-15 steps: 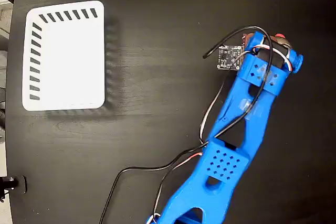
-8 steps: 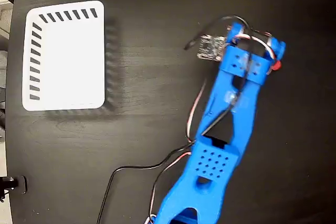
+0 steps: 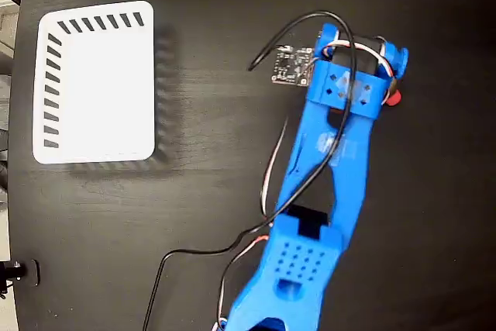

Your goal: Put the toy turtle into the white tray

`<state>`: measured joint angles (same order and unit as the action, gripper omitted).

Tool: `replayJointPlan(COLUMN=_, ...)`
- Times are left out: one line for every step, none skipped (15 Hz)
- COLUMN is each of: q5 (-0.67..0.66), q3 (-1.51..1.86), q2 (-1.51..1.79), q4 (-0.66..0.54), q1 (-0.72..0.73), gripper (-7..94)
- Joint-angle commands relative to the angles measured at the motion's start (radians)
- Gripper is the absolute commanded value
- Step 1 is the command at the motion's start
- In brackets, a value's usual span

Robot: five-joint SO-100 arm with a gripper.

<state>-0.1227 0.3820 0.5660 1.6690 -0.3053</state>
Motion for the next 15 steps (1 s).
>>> replayJointPlan(q5=-0.028, q3=0.041, q2=0.215, q4=0.006, q1=-0.005, gripper=41)
replayJointPlan(q5=-0.035, q3=0.077, q2=0.253, q4=0.005, q1=-0.009, gripper=41)
replayJointPlan(q5=-0.049, q3=0.124, q2=0.308, q4=0.006, q1=-0.018, gripper=41)
replayJointPlan(q5=-0.083, q3=0.172, q2=0.370, q4=0.008, q1=-0.037, gripper=41)
replayJointPlan(q5=-0.149, q3=0.222, q2=0.425, q4=-0.003, q1=-0.063, gripper=41)
replayJointPlan(q5=-0.239, q3=0.262, q2=0.449, q4=-0.046, q1=-0.097, gripper=41)
replayJointPlan(q5=-0.310, q3=0.282, q2=0.451, q4=-0.110, q1=-0.129, gripper=41)
replayJointPlan(q5=-0.364, q3=0.290, q2=0.440, q4=-0.150, q1=-0.150, gripper=41)
replayJointPlan(q5=-0.394, q3=0.288, q2=0.416, q4=-0.163, q1=-0.169, gripper=41)
replayJointPlan(q5=-0.408, q3=0.279, q2=0.380, q4=-0.172, q1=-0.184, gripper=41)
replayJointPlan(q5=-0.425, q3=0.259, q2=0.336, q4=-0.178, q1=-0.201, gripper=44)
replayJointPlan(q5=-0.433, q3=0.230, q2=0.288, q4=-0.179, q1=-0.213, gripper=47)
replayJointPlan(q5=-0.434, q3=0.210, q2=0.252, q4=-0.184, q1=-0.219, gripper=47)
replayJointPlan(q5=-0.434, q3=0.193, q2=0.225, q4=-0.181, q1=-0.222, gripper=47)
replayJointPlan(q5=-0.434, q3=0.172, q2=0.199, q4=-0.175, q1=-0.225, gripper=47)
